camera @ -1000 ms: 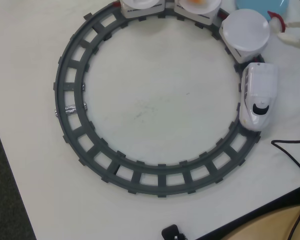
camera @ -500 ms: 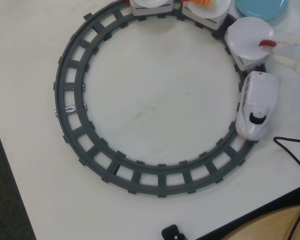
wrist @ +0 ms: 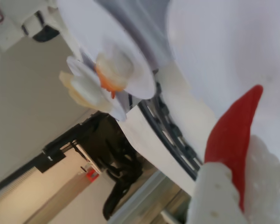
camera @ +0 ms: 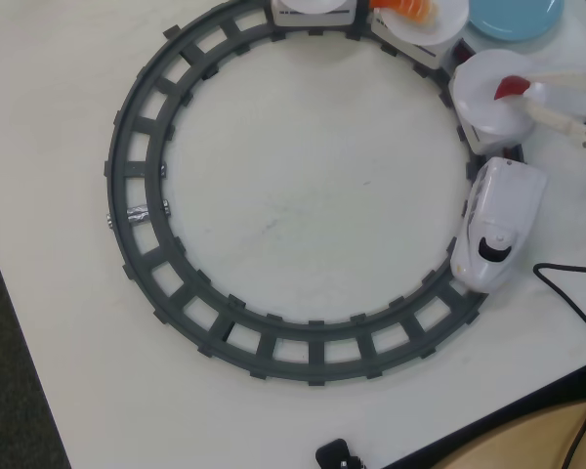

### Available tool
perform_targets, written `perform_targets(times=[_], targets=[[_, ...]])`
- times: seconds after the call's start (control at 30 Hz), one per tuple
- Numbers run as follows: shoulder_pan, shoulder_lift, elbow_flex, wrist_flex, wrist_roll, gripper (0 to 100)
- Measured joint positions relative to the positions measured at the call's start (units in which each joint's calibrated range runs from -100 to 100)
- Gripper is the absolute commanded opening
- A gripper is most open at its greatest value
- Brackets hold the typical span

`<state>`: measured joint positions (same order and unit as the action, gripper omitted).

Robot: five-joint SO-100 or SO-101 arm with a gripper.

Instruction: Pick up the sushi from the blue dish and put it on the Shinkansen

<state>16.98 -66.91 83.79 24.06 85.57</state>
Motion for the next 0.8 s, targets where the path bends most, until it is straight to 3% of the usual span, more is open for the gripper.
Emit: perform_targets(times=[0.33, 0.6, 0.8], targets=[[-0.55, 0.59, 2.97, -4.55, 7.53, 2], [-6.38, 0.59, 3.06, -5.25, 7.84, 3], [-6.62, 0.59, 3.06, -5.25, 7.84, 13]])
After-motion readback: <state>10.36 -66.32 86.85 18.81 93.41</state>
